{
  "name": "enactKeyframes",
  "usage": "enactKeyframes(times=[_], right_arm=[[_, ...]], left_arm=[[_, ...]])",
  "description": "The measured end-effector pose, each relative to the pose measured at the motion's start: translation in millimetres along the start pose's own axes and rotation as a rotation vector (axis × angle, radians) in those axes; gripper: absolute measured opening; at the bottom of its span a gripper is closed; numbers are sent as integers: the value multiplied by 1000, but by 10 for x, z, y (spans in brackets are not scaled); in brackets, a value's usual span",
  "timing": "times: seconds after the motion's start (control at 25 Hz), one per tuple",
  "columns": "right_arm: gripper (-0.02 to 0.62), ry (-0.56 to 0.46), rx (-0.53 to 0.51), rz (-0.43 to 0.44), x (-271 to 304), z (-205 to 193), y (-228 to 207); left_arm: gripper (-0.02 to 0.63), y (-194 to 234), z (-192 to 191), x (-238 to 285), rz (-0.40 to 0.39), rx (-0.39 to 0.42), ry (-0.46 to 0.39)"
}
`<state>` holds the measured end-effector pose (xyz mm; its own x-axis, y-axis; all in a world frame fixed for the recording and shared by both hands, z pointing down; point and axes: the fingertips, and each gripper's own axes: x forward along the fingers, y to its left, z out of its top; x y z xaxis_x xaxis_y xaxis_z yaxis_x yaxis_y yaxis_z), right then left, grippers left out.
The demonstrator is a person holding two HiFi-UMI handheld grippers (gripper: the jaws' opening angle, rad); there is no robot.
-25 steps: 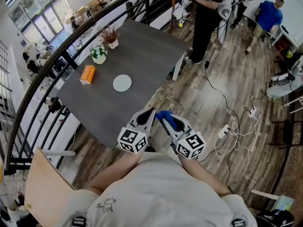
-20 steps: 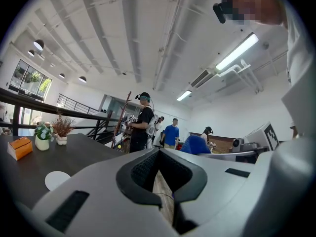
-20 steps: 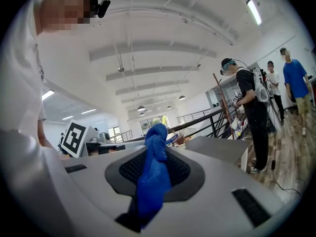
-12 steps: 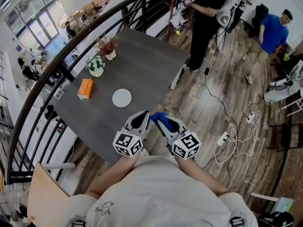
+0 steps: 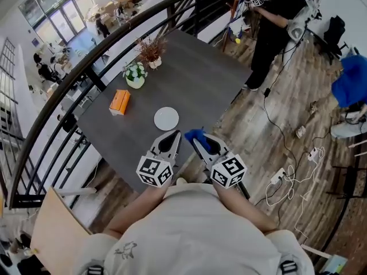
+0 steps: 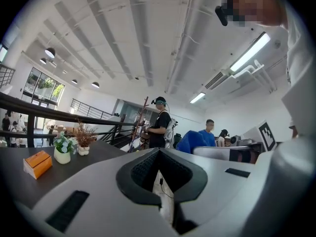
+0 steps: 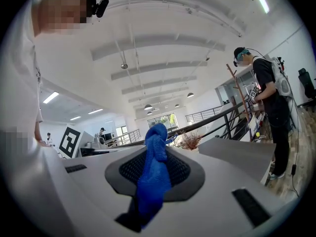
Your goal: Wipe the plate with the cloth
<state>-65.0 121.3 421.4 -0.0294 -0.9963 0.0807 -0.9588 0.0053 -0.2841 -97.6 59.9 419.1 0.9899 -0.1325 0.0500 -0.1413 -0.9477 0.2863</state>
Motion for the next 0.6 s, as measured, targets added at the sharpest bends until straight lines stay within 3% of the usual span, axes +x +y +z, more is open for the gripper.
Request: enactKeyframes(times=[0.6], right_arm=[[72,77,-1,214,842,-49,-91]], left_arm=[[6,688,38,7,211,-32,-23]])
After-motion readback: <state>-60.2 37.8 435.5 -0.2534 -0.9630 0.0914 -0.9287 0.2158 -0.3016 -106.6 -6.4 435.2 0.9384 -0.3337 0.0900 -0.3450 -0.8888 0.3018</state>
